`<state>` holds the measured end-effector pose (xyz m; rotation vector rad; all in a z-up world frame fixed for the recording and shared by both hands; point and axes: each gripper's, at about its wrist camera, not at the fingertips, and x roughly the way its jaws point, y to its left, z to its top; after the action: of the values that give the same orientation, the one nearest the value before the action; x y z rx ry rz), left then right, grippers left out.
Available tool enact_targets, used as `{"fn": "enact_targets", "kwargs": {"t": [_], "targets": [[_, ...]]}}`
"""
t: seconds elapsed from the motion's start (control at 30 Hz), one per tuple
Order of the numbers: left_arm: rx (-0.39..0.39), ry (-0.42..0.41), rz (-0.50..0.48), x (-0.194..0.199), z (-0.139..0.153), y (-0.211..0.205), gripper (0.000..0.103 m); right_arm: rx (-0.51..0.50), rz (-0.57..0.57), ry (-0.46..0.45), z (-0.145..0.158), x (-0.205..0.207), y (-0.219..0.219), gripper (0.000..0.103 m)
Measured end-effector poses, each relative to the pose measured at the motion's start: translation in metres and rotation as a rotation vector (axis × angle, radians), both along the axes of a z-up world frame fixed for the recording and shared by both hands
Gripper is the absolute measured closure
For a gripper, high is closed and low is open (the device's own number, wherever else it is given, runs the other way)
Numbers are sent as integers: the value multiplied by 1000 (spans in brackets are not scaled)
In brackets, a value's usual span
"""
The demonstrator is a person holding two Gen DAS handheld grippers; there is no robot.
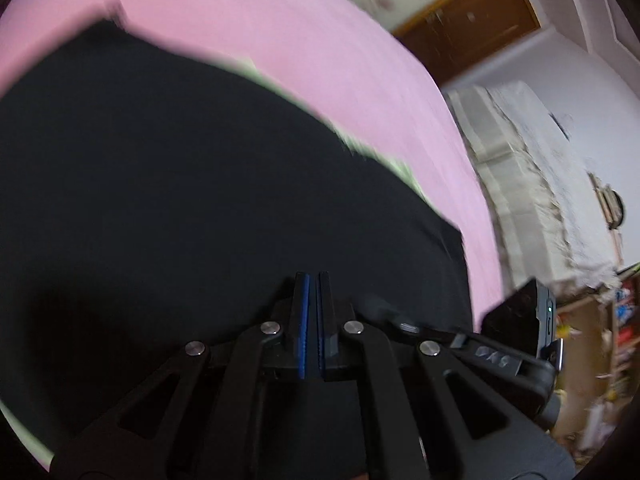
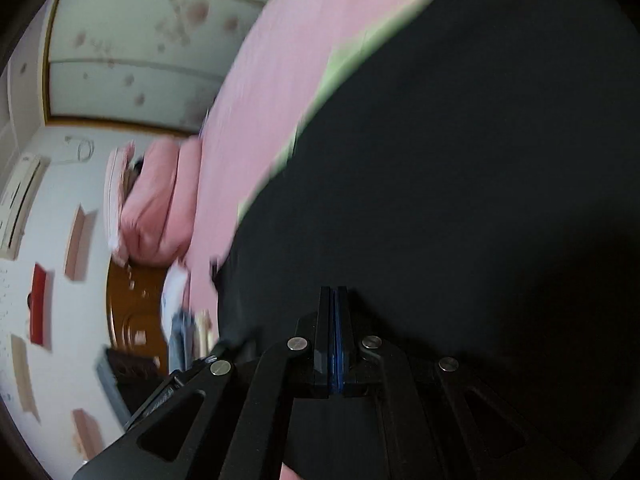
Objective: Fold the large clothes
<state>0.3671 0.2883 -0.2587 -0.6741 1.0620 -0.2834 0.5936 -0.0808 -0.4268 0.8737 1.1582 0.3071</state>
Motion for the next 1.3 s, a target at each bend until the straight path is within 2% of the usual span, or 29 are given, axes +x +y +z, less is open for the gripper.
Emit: {"fn": "enact_targets", "kwargs": {"t": [0.07,0.17,0.23,0.3,0.37,0.43,0.5,0.6,0.7,0.8,0.87,0.9,0.93,0.97,1.0,1.03,1.1,1.2,1.23,1.3], "targets": [[17,37,-18,1,-16,-16,102,2,8,-24,-11,-10,15,103],[64,6,-7,7,-15,8,102,-44,82,-25,-19,-12,28,103],[132,-5,38,1,-12,21,102,-125,106,-52,-14,-11,0,103],[235,5,113,-6,-14,58,102,-266,62,-63,2,-5,-26,103],[358,56,206,-13,-20,100,102,-285,-40,-39,3,-16,-83,103],[338,73,258,-18,-22,130,102,-387,-141,-3,8,-33,-129,103],[379,87,280,-21,-19,137,102,-436,-193,7,13,-47,-154,103],[442,102,295,-22,-11,134,102,-552,-227,17,18,-58,-159,103],[451,103,296,-22,5,107,102,-645,-270,14,33,-71,-160,103],[456,18,200,-32,31,58,102,-622,-216,-111,58,-85,-120,103],[381,3,99,-35,32,15,102,-539,-99,-167,69,-80,-67,103],[311,19,39,-38,26,-9,102,-487,-37,-177,66,-84,-48,103],[269,39,6,-36,19,-24,102,-405,35,-173,60,-88,-25,103],[231,68,-15,-38,9,-40,102,-281,108,-146,47,-93,0,103],[217,97,-25,-39,1,-50,102,-182,166,-106,36,-96,18,103],[204,131,-21,-40,-10,-58,102,-135,212,-72,30,-96,29,103],[180,134,10,-48,-18,-68,102,-151,305,-21,10,-104,63,103],[191,159,37,-50,-35,-55,102,-218,361,10,-10,-121,76,103],[213,164,51,-65,-36,-43,102,-238,359,21,-14,-128,67,103],[370,172,118,-93,-30,-9,102,-320,308,55,-21,-133,32,103]]}}
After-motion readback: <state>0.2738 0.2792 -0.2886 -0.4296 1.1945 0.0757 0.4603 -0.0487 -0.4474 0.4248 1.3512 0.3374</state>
